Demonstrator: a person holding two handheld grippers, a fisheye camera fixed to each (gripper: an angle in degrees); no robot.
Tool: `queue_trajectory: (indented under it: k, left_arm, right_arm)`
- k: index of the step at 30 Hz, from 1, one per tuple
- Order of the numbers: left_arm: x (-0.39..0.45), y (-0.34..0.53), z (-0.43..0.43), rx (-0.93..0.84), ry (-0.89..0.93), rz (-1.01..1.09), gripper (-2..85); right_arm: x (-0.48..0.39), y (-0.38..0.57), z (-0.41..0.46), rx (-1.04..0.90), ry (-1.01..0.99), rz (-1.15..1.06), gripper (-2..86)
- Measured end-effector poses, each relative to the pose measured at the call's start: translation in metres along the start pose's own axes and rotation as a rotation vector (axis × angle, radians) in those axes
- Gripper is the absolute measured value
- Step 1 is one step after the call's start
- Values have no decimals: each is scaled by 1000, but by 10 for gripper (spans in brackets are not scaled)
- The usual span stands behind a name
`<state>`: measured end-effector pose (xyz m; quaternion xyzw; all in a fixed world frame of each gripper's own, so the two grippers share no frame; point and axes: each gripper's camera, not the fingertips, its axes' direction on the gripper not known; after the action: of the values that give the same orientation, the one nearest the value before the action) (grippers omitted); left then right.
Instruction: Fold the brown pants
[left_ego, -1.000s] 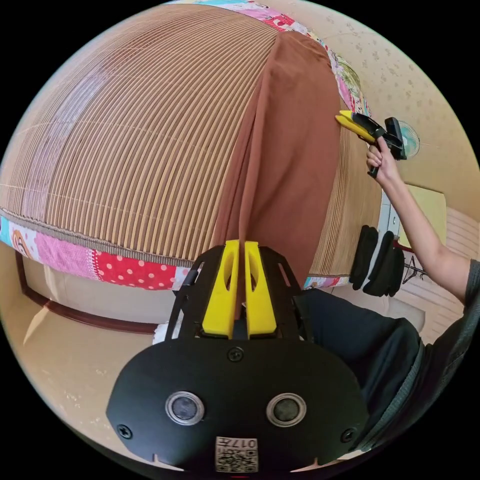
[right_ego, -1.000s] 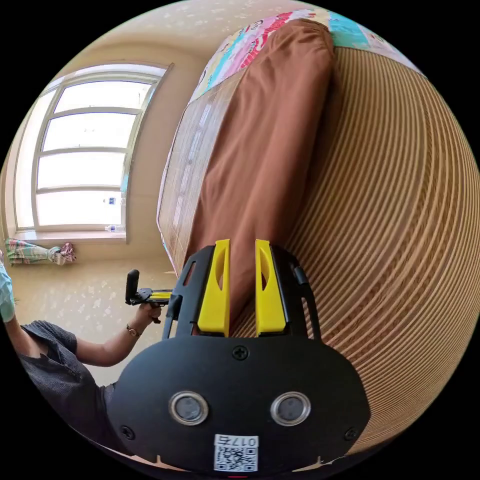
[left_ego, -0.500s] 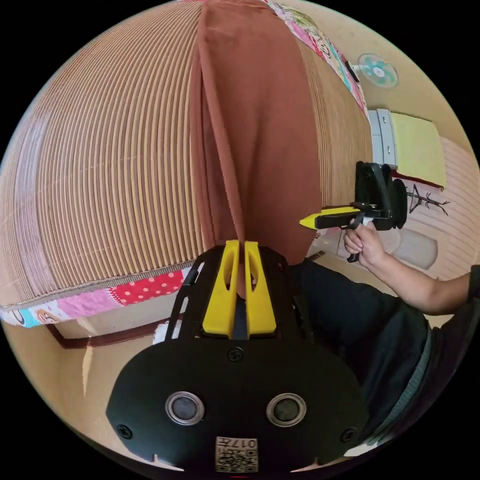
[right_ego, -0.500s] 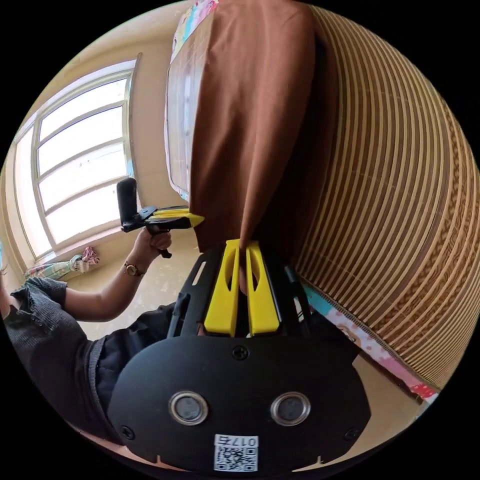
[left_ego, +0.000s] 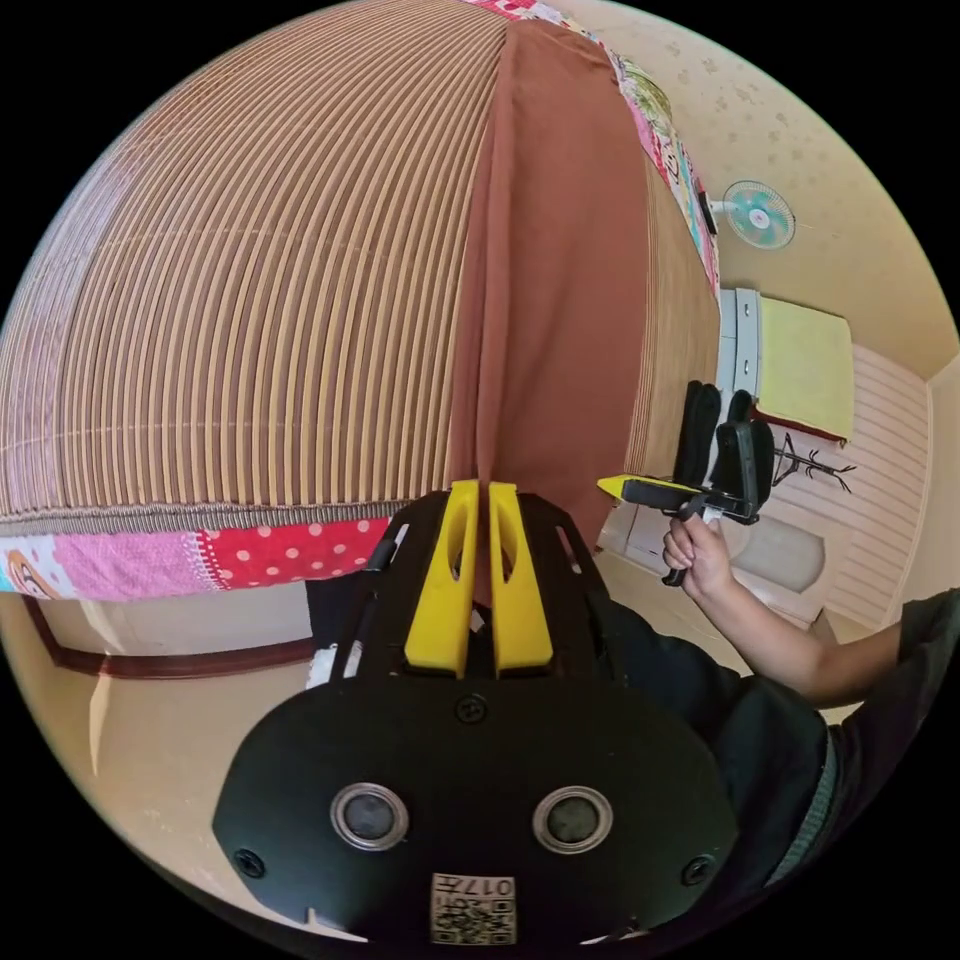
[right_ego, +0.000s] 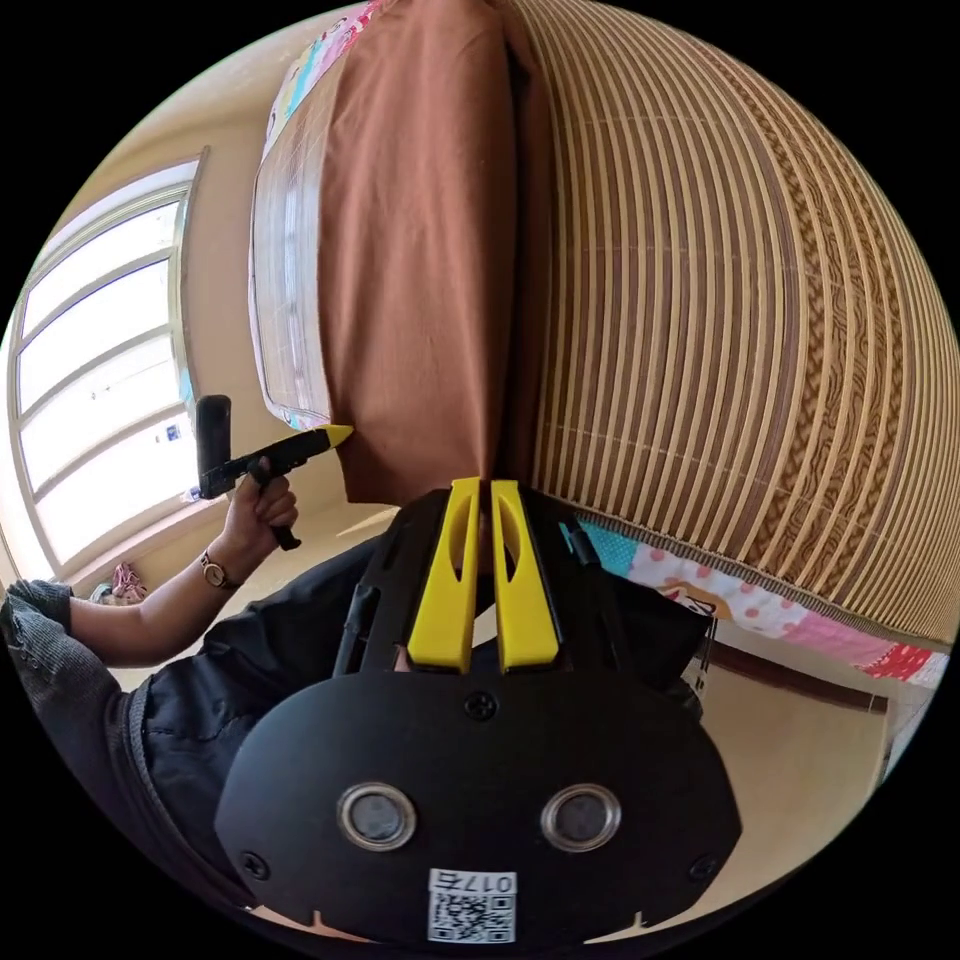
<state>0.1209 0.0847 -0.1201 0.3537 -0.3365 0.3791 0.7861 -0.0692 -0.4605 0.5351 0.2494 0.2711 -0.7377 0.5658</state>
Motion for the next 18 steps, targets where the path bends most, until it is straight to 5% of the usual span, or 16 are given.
queue_trajectory:
  k: [5, 12, 18]
  left_arm:
    - [7, 7, -43, 105, -47, 20, 59]
    - [-19, -75, -66, 138, 237, 83, 145]
    - [-4, -159, -64, 107, 370, 159, 130]
  right_arm:
    - [22, 12, -43, 148, -100, 15, 95]
    - [83, -61, -80, 254, -330, -17, 127]
    - [92, -144, -104, 303, -514, -93, 130]
